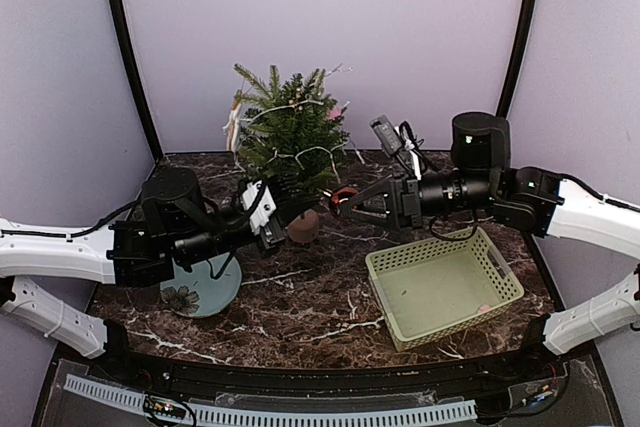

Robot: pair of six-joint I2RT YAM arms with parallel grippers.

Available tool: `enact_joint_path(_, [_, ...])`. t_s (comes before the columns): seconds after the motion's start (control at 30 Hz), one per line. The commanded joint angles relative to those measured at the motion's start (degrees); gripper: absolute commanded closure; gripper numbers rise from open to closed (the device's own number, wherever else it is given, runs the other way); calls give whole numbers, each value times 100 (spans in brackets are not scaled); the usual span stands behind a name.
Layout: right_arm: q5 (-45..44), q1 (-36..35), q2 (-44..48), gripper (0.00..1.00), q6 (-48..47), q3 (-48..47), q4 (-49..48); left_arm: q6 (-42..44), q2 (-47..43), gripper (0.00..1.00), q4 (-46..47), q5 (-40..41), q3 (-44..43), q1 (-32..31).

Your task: Decorate the small christmas tree

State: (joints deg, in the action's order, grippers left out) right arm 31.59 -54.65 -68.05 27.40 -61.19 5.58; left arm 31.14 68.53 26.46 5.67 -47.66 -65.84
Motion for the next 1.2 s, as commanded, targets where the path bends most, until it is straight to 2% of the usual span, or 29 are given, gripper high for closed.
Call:
enact_joint_path(0.0, [41, -54, 87, 72, -109, -174, -287, 138, -198, 100, -329, 326, -54, 28])
enact_joint_path(0.13, [-74, -54, 80, 72, -149, -162, -220, 119, -284, 97, -243, 371, -20, 28])
enact_joint_path(0.2, [-142, -54, 88, 73, -154, -149, -216, 73, -328, 90, -189, 366, 7, 28])
enact_joint_path(0.23, [-164, -54, 78, 73, -162, -159, -222, 58, -343, 82, -169, 356, 18, 28])
enact_joint_path(0.4, [-258, -37, 80, 73, -235, -165, -224, -95, -456, 59, -22, 346, 157, 28])
enact_joint_path(0.53, [-251, 1, 102, 74, -318, -163, -256, -179, -532, 53, 59, 364, 279, 28])
enact_joint_path(0.63, [-173, 16, 83, 73, -580, -266, -72, -328, -672, 54, 135, 283, 403, 28])
enact_joint_path(0.73, [-388, 3, -16, 74, -1075, -534, 529, -608, -895, 55, 66, -16, 484, 35])
enact_joint_path(0.87, [-1288, -149, -111, 75, -1721, -778, 1325, -1239, -1220, 59, -191, -404, 589, 95])
enact_joint_path(1.03, [-1793, -259, -59, 75, -1727, -578, 887, -2191, -1234, 67, 275, -875, 816, 206])
enact_joint_path(1.17, [-1695, -291, -35, 75, -1565, -414, 389, -2554, -828, 71, 1024, -1018, 846, 221])
